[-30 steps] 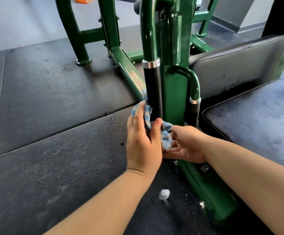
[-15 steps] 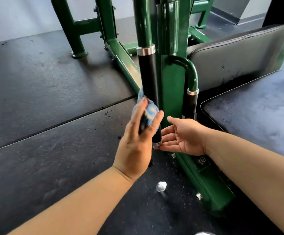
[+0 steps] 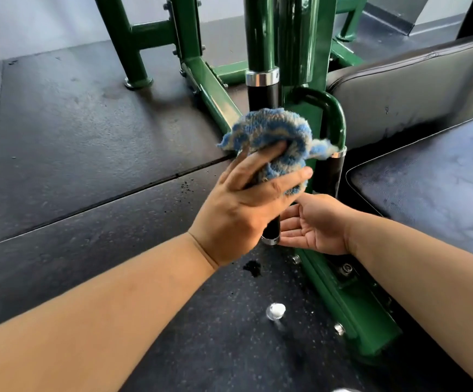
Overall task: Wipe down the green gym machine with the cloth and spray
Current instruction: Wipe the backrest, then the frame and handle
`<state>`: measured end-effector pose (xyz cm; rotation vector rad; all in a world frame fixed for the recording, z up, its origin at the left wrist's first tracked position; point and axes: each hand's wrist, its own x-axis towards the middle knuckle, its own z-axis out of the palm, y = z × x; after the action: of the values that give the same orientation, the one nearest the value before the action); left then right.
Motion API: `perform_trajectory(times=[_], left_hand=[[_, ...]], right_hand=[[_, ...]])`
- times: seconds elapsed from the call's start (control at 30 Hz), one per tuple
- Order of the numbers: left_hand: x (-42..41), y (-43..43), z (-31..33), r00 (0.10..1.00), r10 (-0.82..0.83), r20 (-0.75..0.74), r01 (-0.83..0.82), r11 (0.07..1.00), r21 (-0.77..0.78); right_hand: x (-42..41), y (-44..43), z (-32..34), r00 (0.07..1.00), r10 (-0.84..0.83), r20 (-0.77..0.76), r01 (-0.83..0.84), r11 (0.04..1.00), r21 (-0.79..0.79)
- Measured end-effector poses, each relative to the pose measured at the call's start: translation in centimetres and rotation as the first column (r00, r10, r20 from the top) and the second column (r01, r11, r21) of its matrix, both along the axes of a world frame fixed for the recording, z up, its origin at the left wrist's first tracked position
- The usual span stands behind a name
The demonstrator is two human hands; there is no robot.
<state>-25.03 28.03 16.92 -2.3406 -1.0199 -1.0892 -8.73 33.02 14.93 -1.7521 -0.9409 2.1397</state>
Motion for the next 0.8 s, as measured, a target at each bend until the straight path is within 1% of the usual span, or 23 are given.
perform_trajectory(times=[0.07,0.1,0.13,0.2,0.23,0.27,0.3,0.33,0.37,0.4,0.43,0.47,0.5,0.53,0.57,0.6,0.63,0.67,0.7,0.73,0.77,0.8], left_hand=[[0.2,-0.3,-0.5,0.999,-0.001,0.036,0.002,1.0,-0.026],[0.1,-0.8,-1.2,1.0,-0.005,0.019,0.006,0.999,-0.045],[0.0,-1.5,-2.3,0.999,-0.025,-0.035,0.022,0.997,-0.076],[-0.4,-3.7,-5.7,0.971,-0.107,-0.212,0.07,0.982,-0.177],[-0.7,-5.0,-7.5,0.947,-0.145,-0.288,0.077,0.969,-0.236],[-1.2,-5.8,-9.1,0.939,-0.161,-0.303,0.069,0.953,-0.295],[-1.5,-6.2,-10.1,0.96,-0.142,-0.24,0.046,0.929,-0.367],[-1.9,-6.4,-10.2,0.993,-0.063,-0.096,0.012,0.889,-0.458],[-2.3,-6.1,-9.8,0.992,0.099,0.081,-0.038,0.832,-0.554],[-2.4,-5.6,-8.5,0.92,0.298,0.254,-0.079,0.775,-0.627],[-2.3,-4.8,-6.7,0.774,0.463,0.431,-0.071,0.741,-0.668],[-2.1,-3.6,-4.5,0.551,0.562,0.616,0.035,0.722,-0.691],[-1.8,-2.2,-1.6,0.269,0.599,0.754,0.258,0.71,-0.656],[-1.6,-0.4,1.4,0.021,0.586,0.81,0.513,0.689,-0.512],[-1.4,1.2,4.1,-0.091,0.555,0.827,0.693,0.631,-0.348],[-1.2,3.1,6.5,-0.073,0.511,0.857,0.79,0.554,-0.263],[-0.6,4.4,8.4,-0.001,0.466,0.885,0.825,0.501,-0.263],[0.1,5.3,9.6,0.075,0.417,0.906,0.835,0.47,-0.286],[0.7,5.9,9.9,0.132,0.384,0.914,0.849,0.432,-0.304],[1.0,6.2,9.8,0.16,0.367,0.916,0.862,0.399,-0.311],[1.2,6.3,9.4,0.153,0.358,0.921,0.894,0.348,-0.284],[1.4,6.1,8.6,0.126,0.363,0.923,0.935,0.268,-0.233]], right_hand=[[-0.1,-0.3,0.1,1.0,0.013,-0.004,-0.013,0.999,0.033],[-0.1,-0.4,0.2,1.0,0.004,-0.023,-0.003,0.999,0.046],[-0.1,-0.4,0.2,0.999,-0.015,-0.052,0.017,0.999,0.042],[-0.2,-0.5,0.3,0.995,-0.058,-0.086,0.058,0.998,-0.001],[-0.2,-0.5,0.3,0.996,-0.057,-0.065,0.056,0.998,-0.019],[-0.2,-0.4,0.2,0.999,-0.042,-0.033,0.042,0.999,-0.025],[-0.1,-0.3,0.0,1.0,-0.025,-0.013,0.025,0.999,-0.026],[0.0,-0.3,-0.1,1.0,-0.016,-0.006,0.016,0.999,-0.027],[0.0,-0.3,0.0,1.0,-0.018,-0.009,0.018,0.999,-0.027],[0.3,-0.4,0.0,1.0,-0.028,-0.008,0.028,0.999,-0.023],[0.6,-0.4,0.0,0.999,-0.039,-0.008,0.039,0.999,-0.026],[0.7,-0.5,0.0,0.999,-0.046,-0.01,0.045,0.999,-0.03],[0.8,-0.5,0.0,0.999,-0.05,-0.017,0.049,0.998,-0.033],[0.7,-0.4,0.0,0.999,-0.046,-0.029,0.045,0.998,-0.034],[0.6,-0.3,0.1,0.998,-0.04,-0.042,0.039,0.999,-0.037],[0.4,0.0,0.3,0.998,-0.033,-0.049,0.032,0.999,-0.035],[0.2,0.0,0.6,0.998,-0.03,-0.055,0.029,0.999,-0.033],[0.0,0.2,0.9,0.997,-0.034,-0.065,0.032,0.999,-0.026],[-0.1,0.4,1.1,0.996,-0.04,-0.082,0.038,0.999,-0.021],[-0.2,0.5,1.3,0.995,-0.042,-0.09,0.041,0.999,-0.016],[-0.3,0.6,1.5,0.995,-0.038,-0.094,0.037,0.999,-0.014],[-0.2,0.6,1.5,0.996,-0.027,-0.087,0.026,1.0,-0.017]])
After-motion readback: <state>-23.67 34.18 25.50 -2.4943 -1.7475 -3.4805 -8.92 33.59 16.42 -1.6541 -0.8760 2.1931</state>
